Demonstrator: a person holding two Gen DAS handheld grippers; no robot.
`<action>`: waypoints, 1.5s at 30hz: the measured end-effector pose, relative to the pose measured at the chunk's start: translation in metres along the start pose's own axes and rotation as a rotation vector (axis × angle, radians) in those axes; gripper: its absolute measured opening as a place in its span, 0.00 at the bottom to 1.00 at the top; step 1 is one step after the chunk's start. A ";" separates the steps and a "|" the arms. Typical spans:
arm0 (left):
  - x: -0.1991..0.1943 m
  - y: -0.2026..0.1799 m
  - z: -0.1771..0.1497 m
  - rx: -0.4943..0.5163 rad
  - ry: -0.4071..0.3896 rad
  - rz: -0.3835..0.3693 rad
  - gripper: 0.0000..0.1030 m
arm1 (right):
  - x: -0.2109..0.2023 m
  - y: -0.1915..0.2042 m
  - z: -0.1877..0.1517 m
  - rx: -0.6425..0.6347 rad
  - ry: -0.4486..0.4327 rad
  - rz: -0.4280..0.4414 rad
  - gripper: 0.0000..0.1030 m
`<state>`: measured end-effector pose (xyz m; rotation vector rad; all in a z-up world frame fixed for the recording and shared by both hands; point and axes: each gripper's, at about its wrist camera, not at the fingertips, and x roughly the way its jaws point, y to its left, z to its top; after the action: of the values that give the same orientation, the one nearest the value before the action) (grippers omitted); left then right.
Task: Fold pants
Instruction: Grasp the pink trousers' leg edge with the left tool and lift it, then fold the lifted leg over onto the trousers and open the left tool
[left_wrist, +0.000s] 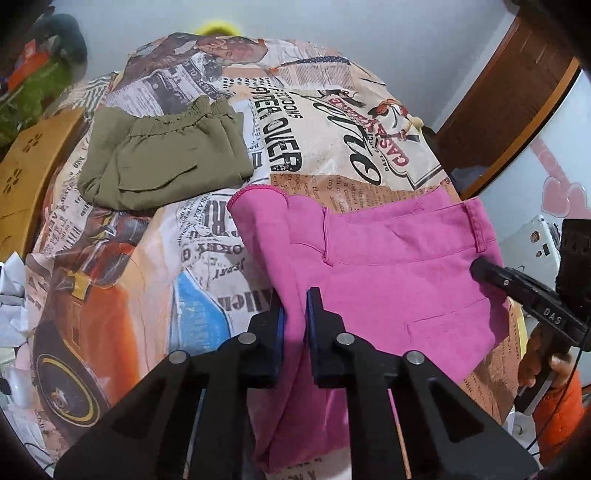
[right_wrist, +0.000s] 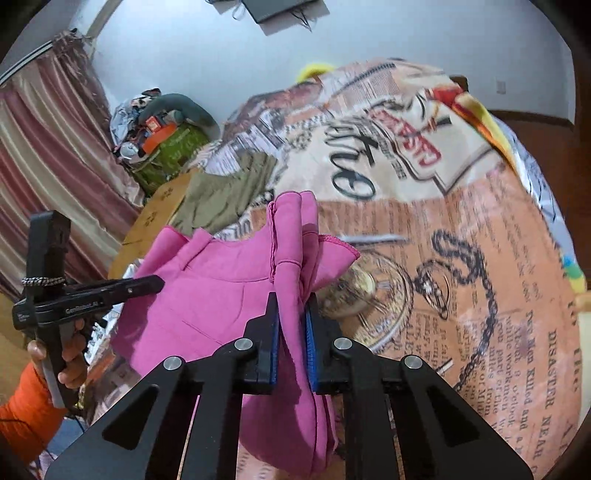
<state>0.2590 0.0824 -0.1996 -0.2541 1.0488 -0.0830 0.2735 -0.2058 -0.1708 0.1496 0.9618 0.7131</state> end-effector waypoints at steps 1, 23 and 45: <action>-0.002 -0.001 0.000 0.007 -0.004 0.010 0.10 | -0.001 0.003 0.001 -0.007 -0.003 0.001 0.10; -0.095 0.043 0.088 0.013 -0.267 0.140 0.09 | 0.011 0.089 0.101 -0.136 -0.141 0.044 0.10; 0.006 0.187 0.179 -0.064 -0.186 0.352 0.09 | 0.192 0.119 0.174 -0.157 -0.021 0.096 0.10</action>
<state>0.4068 0.2925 -0.1668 -0.1287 0.8979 0.2868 0.4236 0.0359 -0.1535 0.0655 0.8797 0.8703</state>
